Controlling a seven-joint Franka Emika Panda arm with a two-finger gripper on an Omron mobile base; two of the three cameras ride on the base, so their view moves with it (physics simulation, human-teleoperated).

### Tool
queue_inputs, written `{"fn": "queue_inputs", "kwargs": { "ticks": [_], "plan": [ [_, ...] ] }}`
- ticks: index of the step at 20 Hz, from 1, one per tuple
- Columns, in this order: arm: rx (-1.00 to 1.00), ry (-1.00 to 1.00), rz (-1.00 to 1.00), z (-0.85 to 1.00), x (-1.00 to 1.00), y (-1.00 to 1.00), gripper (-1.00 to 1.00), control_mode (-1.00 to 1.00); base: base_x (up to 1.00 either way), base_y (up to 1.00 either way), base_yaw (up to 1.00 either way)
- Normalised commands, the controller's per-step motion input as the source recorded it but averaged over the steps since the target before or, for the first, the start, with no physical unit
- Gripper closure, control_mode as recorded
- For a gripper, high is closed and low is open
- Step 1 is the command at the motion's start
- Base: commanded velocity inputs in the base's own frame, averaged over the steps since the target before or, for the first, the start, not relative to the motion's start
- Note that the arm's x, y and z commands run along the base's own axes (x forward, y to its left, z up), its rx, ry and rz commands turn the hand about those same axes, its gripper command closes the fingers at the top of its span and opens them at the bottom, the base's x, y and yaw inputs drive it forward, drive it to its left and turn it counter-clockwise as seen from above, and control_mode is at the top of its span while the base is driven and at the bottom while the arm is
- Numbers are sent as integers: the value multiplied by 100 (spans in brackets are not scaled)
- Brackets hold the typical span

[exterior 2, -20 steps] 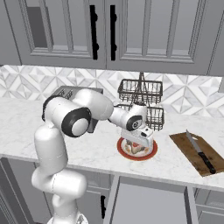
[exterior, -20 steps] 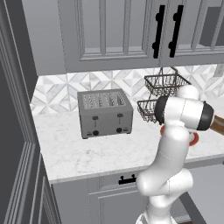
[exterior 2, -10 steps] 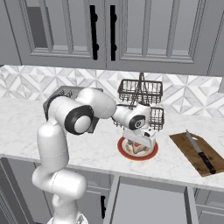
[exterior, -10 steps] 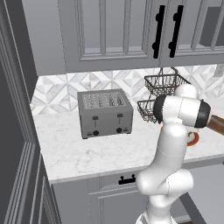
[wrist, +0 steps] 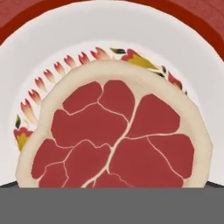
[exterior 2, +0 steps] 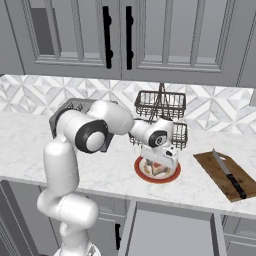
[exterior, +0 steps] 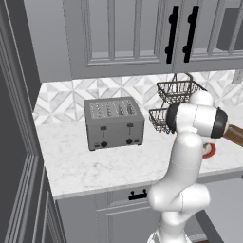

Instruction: Pick up the knife from the drawer and place it on the cutting board. Then place the meat from the plate to the cutting board.

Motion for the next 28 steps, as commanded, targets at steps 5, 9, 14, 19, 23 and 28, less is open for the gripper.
{"fn": "queue_inputs", "kwargs": {
  "ticks": [5, 9, 14, 19, 23, 28],
  "plan": [
    [13, -22, -4, 1, -62, -34, 100, -100, 0, 0, 0],
    [16, -12, -10, 64, 3, -69, 100, -100, 0, 0, 0],
    [19, -2, -9, 67, 51, -92, 100, -100, 0, 0, 0],
    [14, 4, -13, 23, 84, -85, 100, -100, 0, 0, 0],
    [6, 3, -16, -16, 46, -85, 100, -100, 0, 0, 0],
    [-3, -1, -14, -5, 6, -49, 100, -100, 0, 0, 0]
  ]
}}
